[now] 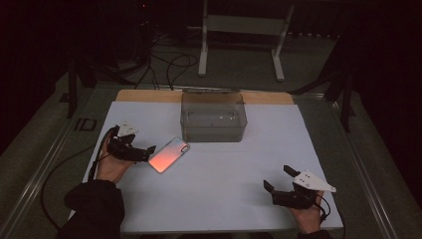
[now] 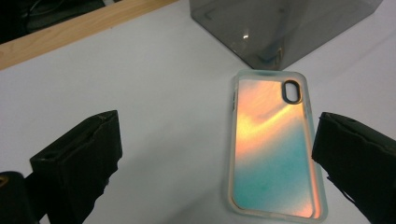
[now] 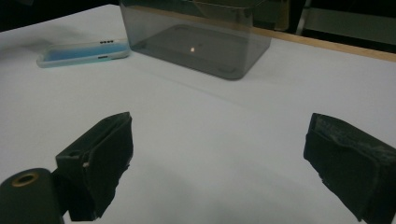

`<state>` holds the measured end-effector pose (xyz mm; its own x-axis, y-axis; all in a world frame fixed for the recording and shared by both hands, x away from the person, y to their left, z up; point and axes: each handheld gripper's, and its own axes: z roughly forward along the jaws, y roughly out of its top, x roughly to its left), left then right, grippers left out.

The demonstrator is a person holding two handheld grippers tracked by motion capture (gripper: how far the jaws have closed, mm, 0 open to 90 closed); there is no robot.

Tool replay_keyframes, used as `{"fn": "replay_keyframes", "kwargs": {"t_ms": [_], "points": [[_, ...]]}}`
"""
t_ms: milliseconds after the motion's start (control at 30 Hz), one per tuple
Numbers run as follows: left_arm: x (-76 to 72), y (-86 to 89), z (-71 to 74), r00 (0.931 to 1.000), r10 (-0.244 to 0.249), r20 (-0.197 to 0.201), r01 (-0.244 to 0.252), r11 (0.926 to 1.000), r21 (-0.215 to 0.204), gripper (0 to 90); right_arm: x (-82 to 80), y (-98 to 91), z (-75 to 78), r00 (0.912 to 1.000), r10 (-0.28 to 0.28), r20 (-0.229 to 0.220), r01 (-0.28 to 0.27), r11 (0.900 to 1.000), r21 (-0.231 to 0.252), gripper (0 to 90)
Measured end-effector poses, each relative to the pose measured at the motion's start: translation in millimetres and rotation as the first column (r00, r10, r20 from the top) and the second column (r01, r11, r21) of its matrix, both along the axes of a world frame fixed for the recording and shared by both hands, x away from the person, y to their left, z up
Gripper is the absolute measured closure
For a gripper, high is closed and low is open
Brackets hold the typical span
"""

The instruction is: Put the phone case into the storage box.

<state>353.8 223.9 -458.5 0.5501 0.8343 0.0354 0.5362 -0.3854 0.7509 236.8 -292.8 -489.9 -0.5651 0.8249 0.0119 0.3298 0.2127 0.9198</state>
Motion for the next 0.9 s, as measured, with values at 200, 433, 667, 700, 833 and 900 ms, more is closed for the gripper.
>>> {"fn": "replay_keyframes", "kwargs": {"t_ms": [200, 433, 667, 700, 833, 900], "points": [[2.1, -1.0, -2.9, 0.9999, -0.004, -0.013, 0.004, 1.0000, 0.000, 2.8, 0.0, 0.0, 0.0, 1.0000, 0.000, -0.002, 0.000, 1.0000, 0.001, 8.4], [5.3, -1.4, -6.7, 0.9992, -0.005, -0.039, 0.004, 1.0000, -0.008, 3.3, 0.1, 0.2, -0.1, 1.0000, 0.001, -0.003, -0.001, 1.0000, 0.001, 8.4], [7.7, -2.7, -10.4, 0.9987, -0.003, -0.052, 0.003, 1.0000, -0.001, 3.4, 0.2, 0.1, -0.2, 1.0000, 0.001, -0.002, -0.001, 1.0000, 0.002, 8.4], [7.9, -2.8, -10.8, 0.9987, -0.003, -0.051, 0.003, 1.0000, 0.003, 3.4, 0.2, 0.1, -0.1, 1.0000, 0.002, -0.002, -0.002, 1.0000, 0.002, 8.4], [8.7, -3.1, -12.1, 0.9986, -0.001, -0.053, 0.002, 1.0000, 0.006, 3.8, 0.1, -0.1, 0.0, 1.0000, -0.001, -0.002, 0.001, 1.0000, 0.001, 8.4], [9.0, -3.9, -12.9, 0.9985, -0.004, -0.054, 0.004, 0.9999, 0.013, 4.2, 0.2, -0.2, 0.0, 1.0000, -0.001, -0.001, 0.001, 1.0000, 0.001, 8.4]]}}
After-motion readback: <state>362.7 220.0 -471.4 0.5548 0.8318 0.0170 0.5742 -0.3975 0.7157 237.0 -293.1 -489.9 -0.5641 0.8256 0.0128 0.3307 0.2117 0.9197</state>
